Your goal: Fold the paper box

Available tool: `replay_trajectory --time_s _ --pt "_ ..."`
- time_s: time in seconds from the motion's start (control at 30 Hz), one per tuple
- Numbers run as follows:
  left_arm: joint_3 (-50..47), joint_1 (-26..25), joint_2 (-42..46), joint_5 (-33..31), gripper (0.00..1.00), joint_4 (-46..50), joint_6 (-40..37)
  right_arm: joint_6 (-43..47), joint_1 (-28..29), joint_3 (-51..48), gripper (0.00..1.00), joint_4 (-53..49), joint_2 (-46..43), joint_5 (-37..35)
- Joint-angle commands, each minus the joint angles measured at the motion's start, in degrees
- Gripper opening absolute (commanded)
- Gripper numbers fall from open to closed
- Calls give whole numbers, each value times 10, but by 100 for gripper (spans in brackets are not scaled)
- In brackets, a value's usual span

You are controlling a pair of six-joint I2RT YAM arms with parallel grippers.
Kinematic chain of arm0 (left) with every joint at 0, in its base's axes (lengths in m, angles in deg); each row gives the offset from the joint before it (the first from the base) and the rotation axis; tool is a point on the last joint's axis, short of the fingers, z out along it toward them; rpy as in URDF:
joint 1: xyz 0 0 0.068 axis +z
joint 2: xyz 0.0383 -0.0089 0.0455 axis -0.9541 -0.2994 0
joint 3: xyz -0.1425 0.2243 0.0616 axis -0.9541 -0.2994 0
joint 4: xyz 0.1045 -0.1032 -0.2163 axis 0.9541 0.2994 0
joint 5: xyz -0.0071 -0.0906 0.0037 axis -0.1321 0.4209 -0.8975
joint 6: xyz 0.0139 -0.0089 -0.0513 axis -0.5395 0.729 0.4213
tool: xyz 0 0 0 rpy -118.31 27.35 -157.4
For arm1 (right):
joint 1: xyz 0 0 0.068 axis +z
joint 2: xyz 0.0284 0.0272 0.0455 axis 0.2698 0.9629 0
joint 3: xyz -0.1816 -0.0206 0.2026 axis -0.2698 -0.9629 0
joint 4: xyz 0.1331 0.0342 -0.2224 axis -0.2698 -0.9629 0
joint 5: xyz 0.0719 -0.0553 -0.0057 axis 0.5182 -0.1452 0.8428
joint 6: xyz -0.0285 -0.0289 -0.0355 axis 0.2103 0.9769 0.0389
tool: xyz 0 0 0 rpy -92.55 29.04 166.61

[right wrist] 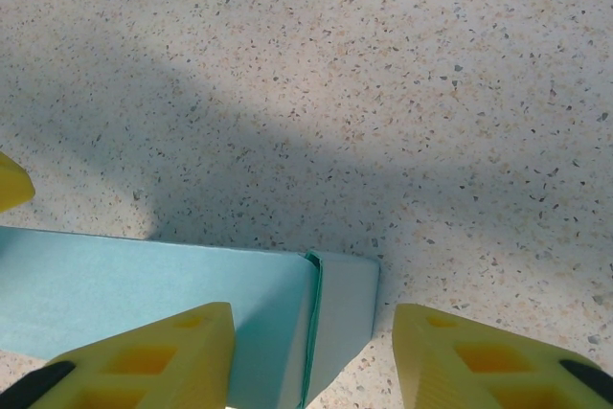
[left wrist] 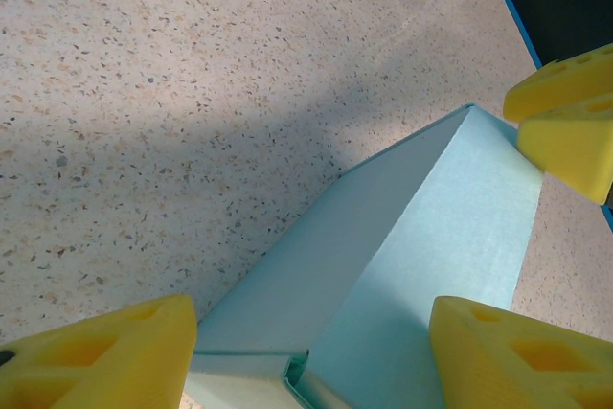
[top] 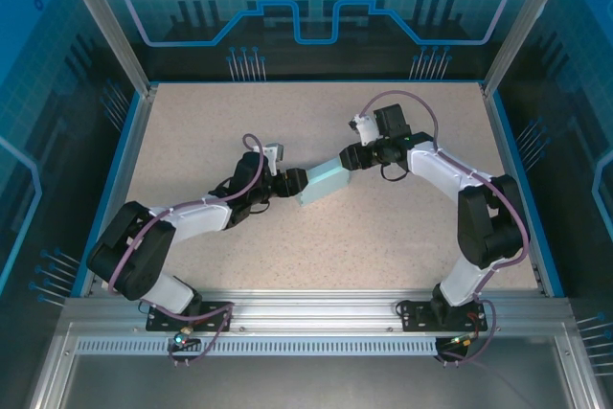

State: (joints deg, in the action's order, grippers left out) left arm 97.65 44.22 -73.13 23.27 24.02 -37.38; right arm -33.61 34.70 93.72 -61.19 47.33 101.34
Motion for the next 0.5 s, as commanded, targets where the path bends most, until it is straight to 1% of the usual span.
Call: replay_trajectory --time_s 0.0,0.23,0.47 --pt "-7 -5 0 -4 66 51 -10 3 -6 -16 46 -43 1 -17" --pt "-43 -6 -19 -2 66 19 11 -10 -10 -58 44 -22 8 -8" --pt "-13 -6 -3 -8 66 36 -2 -13 -10 -47 44 -27 -10 -4"
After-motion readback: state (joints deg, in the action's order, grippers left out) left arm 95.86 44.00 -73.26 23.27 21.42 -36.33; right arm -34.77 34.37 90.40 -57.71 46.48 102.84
